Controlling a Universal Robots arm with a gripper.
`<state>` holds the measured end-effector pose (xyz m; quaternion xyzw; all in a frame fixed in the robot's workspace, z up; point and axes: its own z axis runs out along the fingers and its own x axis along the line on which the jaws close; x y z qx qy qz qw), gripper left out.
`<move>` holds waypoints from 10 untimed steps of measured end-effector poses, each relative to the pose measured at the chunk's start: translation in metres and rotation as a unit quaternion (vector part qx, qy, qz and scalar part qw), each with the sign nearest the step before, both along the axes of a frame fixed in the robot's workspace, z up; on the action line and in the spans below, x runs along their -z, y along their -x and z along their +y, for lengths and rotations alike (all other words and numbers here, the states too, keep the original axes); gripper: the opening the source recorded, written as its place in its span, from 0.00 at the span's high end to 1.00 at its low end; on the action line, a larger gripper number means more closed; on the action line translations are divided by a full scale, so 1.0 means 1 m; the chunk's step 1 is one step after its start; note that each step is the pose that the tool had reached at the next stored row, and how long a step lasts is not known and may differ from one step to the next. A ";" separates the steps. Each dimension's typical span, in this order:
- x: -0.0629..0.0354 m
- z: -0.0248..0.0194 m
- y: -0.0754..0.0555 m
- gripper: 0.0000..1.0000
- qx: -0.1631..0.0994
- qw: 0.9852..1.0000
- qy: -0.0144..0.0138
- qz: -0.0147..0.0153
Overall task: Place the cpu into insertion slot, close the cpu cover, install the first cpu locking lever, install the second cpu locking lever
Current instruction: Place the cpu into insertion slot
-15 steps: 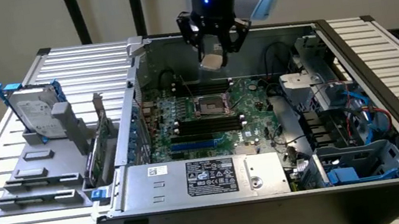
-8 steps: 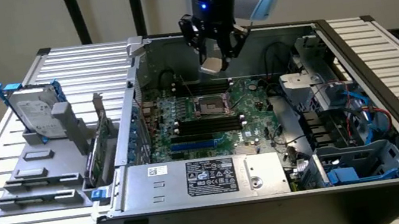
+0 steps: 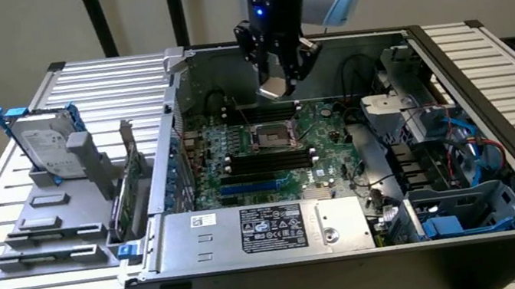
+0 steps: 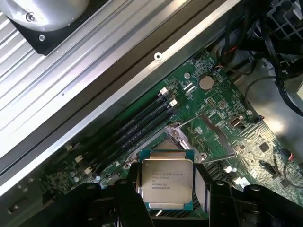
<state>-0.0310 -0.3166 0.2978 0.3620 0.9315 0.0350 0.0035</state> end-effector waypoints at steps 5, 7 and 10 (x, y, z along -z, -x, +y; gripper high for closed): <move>0.0006 0.0000 0.000 0.46 0.046 0.999 0.000 0.000; 0.0008 0.0000 0.000 0.46 0.063 0.998 0.000 0.000; 0.0012 0.0000 0.000 0.46 0.091 0.996 0.000 0.000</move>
